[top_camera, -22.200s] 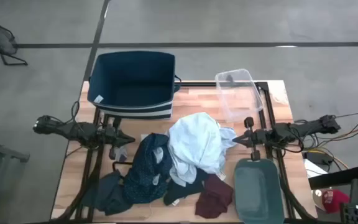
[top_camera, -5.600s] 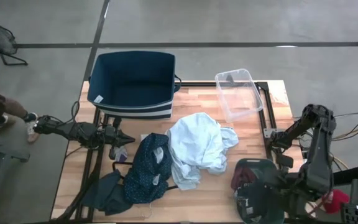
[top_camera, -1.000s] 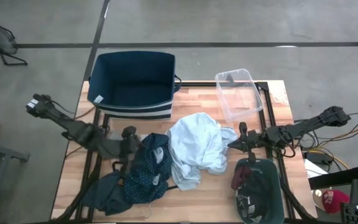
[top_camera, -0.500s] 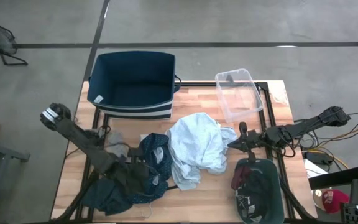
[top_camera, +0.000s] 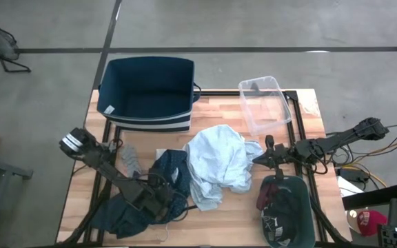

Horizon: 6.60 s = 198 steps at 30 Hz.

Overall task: Pick & Place Cloths
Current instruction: Put the blue shirt into the laundry organizer

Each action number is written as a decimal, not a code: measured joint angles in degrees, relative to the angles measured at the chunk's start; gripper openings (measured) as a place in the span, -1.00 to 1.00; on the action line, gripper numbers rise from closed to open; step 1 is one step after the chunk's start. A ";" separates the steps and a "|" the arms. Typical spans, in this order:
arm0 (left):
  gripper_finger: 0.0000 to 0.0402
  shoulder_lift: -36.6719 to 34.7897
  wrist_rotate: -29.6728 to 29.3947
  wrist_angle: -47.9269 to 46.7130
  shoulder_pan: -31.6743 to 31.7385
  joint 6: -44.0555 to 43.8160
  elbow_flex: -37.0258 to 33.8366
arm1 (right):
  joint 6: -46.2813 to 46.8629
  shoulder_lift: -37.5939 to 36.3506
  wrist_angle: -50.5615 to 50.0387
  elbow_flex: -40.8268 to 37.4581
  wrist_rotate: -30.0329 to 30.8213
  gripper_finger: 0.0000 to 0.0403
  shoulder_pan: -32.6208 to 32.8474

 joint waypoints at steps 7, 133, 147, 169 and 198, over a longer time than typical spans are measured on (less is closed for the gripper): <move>-0.58 0.40 0.26 2.27 0.42 -0.58 0.05 | 1.01 0.00 0.00 0.00 0.00 -0.96 0.00; 0.17 -10.57 -16.72 -53.88 25.13 9.53 39.95 | 0.97 -0.02 -0.57 0.04 0.00 -0.96 0.00; 0.16 -10.66 -13.63 -51.28 9.02 -7.09 19.06 | 0.97 -0.02 -0.57 0.04 -0.01 -0.96 0.00; -0.08 -10.96 -22.74 -53.90 18.66 -6.30 6.72 | 0.97 0.00 -0.57 0.04 -0.02 -0.96 0.00; -0.96 -24.02 -43.36 -53.85 23.14 15.31 35.08 | 0.97 0.00 -0.57 0.04 0.00 -0.96 -0.02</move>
